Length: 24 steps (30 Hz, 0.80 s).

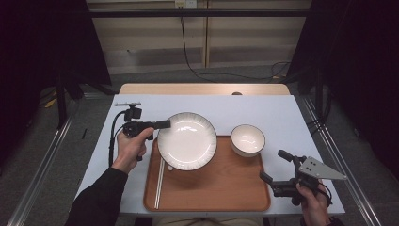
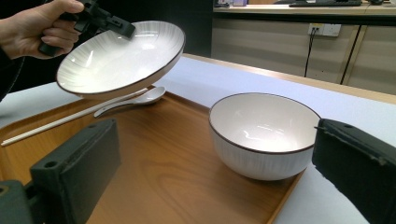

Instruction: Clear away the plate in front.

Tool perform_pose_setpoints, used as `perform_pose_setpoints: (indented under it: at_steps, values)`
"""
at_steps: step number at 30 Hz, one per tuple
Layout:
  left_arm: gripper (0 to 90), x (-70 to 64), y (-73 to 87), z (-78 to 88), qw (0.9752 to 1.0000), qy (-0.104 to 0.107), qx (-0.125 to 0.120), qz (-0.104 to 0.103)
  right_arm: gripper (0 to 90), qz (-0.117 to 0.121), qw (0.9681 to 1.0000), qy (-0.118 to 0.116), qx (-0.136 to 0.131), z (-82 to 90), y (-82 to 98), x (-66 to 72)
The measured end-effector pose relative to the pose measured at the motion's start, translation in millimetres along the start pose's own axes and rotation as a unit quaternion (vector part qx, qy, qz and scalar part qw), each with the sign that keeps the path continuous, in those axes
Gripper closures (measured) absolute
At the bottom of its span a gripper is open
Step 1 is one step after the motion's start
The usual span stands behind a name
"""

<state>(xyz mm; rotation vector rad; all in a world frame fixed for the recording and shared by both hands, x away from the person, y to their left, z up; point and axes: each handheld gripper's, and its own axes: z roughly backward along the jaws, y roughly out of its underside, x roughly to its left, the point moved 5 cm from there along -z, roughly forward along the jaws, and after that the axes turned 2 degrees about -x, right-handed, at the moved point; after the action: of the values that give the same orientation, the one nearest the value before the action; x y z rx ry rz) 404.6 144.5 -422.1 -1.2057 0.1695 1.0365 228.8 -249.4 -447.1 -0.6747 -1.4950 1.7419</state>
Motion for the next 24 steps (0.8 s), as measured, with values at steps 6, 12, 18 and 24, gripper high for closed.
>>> perform_pose_setpoints:
  at_steps: [6,12,18,24]
  values:
    - [82.6,-6.2,8.5,0.9,0.9999,0.011,0.009,0.001,0.8,0.002,1.0000,0.000,0.000,-0.7,0.0,0.1]
    - [82.6,-8.6,20.8,-4.2,0.9995,0.025,0.018,0.010,0.8,0.003,1.0000,0.002,0.001,-1.1,0.1,0.3]
    - [82.6,-13.7,25.8,-8.9,0.9989,0.036,0.030,0.003,0.8,0.004,1.0000,0.000,0.000,-1.2,0.0,0.2]
    - [82.6,-21.9,32.2,-19.0,0.9982,0.042,0.043,0.000,0.8,0.006,1.0000,0.000,-0.002,-1.5,-0.3,0.5]
